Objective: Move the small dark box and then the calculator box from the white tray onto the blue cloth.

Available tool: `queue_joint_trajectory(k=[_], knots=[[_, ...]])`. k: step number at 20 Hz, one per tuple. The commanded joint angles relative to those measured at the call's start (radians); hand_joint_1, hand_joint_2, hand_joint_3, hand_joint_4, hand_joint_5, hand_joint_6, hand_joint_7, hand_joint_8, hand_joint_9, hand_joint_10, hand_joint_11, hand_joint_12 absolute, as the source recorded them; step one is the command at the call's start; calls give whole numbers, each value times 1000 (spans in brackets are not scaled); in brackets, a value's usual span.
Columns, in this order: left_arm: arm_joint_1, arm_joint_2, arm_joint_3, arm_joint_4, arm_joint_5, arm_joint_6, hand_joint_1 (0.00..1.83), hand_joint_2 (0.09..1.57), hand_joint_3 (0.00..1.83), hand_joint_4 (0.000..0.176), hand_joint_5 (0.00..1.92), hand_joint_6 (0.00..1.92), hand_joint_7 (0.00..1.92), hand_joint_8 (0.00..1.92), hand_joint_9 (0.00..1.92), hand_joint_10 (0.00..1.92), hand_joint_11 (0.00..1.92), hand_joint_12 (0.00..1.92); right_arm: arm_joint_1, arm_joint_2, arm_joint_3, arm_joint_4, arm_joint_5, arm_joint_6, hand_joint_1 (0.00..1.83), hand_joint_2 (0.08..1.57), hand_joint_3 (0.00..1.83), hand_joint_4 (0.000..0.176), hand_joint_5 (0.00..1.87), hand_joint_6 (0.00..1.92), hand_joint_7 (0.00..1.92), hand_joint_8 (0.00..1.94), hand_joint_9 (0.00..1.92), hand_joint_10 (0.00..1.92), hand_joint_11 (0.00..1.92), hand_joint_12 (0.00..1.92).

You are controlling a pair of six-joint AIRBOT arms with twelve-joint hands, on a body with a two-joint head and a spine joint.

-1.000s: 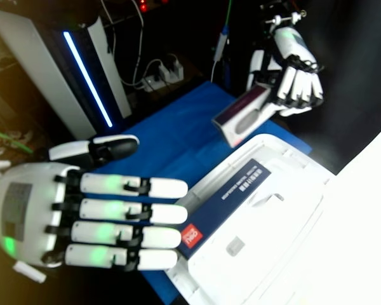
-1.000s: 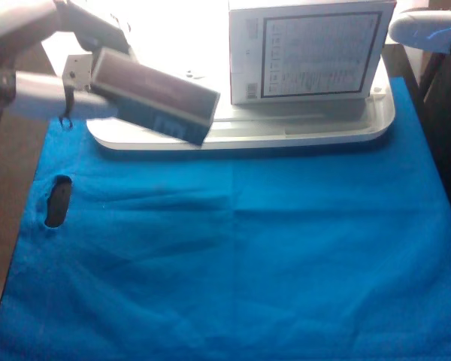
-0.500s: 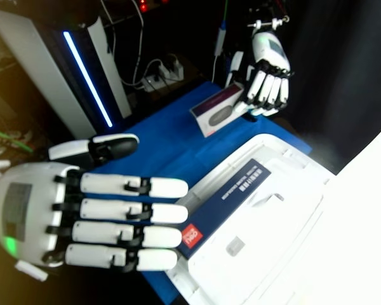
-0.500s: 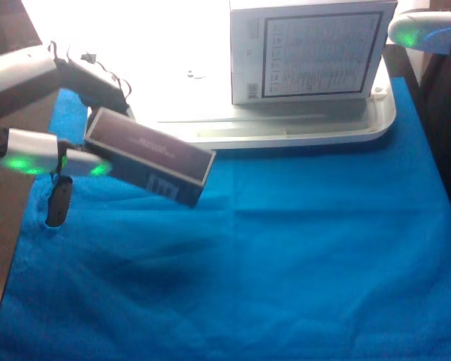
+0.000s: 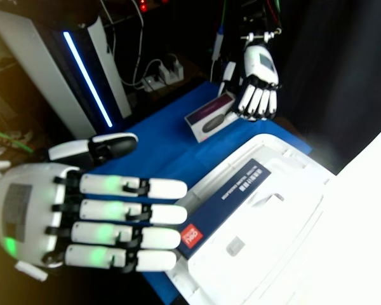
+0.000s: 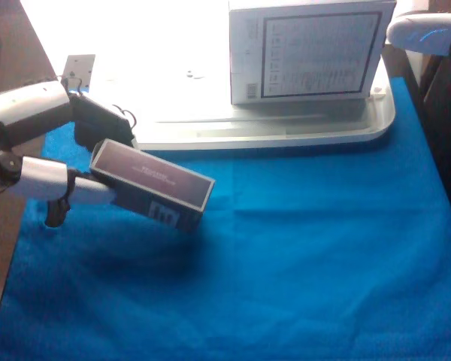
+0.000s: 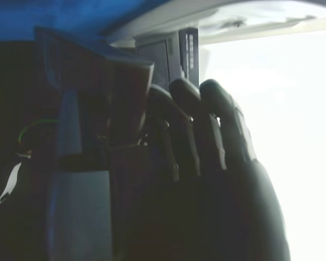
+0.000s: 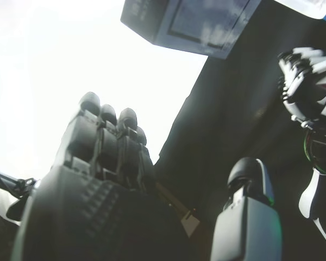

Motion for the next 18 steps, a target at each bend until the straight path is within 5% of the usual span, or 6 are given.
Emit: queue_joint_trajectory(k=[1, 7, 9, 10, 11, 18], knots=[[-6, -2, 3, -41, -102, -5, 1187, 1222, 0, 0, 855, 1026, 705, 1563, 408, 1501, 197, 1878, 14, -2, 2, 33, 115, 8, 563, 881, 0, 0, 139, 2, 285, 0, 155, 0, 152, 99], [4, -6, 3, -43, -98, -5, 1173, 1201, 1, 0, 898, 1151, 723, 1341, 542, 719, 54, 1493, 14, -2, 1, 32, 116, 8, 584, 871, 0, 0, 147, 4, 294, 3, 158, 1, 124, 90], [4, -6, 2, -42, -101, -5, 1001, 1152, 1, 139, 888, 1120, 775, 439, 595, 521, 83, 1397, 14, -2, 1, 32, 116, 8, 588, 863, 0, 0, 121, 0, 289, 0, 163, 3, 125, 92], [4, -5, 1, -39, -101, -5, 983, 1049, 0, 32, 775, 561, 808, 261, 620, 370, 59, 1234, 14, -3, 1, 32, 116, 8, 579, 863, 0, 0, 106, 0, 286, 0, 158, 0, 119, 91], [4, -5, 1, -38, -104, -5, 997, 977, 0, 0, 734, 125, 754, 58, 615, 124, 67, 1010, 14, -3, 1, 32, 116, 8, 578, 866, 0, 0, 96, 0, 285, 0, 152, 0, 104, 86], [6, -4, 1, -40, -122, -5, 931, 849, 0, 42, 475, 0, 553, 0, 521, 3, 9, 975, 14, -6, 5, 32, 115, 8, 573, 862, 5, 77, 100, 2, 289, 2, 186, 8, 44, 249]])
